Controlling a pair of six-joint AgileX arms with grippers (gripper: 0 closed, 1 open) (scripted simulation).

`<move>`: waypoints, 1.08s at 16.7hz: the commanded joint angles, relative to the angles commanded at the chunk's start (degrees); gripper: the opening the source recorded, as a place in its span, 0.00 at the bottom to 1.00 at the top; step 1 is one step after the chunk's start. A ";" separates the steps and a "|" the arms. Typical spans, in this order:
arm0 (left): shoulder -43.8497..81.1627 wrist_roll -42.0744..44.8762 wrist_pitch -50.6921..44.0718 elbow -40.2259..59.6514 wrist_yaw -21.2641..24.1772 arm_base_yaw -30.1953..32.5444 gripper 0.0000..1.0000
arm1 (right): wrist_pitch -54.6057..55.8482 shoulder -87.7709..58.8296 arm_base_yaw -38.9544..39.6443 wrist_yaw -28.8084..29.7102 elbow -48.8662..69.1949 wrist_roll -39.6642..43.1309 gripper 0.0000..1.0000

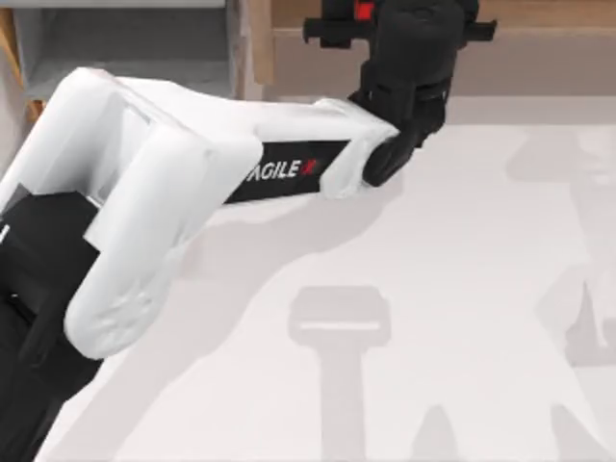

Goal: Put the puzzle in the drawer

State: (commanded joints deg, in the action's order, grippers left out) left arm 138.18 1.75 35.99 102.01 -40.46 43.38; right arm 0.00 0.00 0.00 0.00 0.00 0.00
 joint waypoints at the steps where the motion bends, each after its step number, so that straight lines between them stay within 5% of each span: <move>1: -0.09 0.58 -1.34 0.49 0.42 -0.01 0.00 | 0.00 0.00 0.00 0.00 0.00 0.00 1.00; 7: -1.53 4.96 -13.14 5.35 5.92 2.36 0.00 | 0.00 0.00 0.00 0.00 0.00 0.00 1.00; 18: -4.08 15.79 -47.39 15.70 22.89 11.97 0.00 | 0.00 0.00 0.00 0.00 0.00 0.00 1.00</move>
State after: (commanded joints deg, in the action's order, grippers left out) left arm 134.11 17.53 -11.40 117.70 -17.57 55.35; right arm 0.00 0.00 0.00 0.00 0.00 0.00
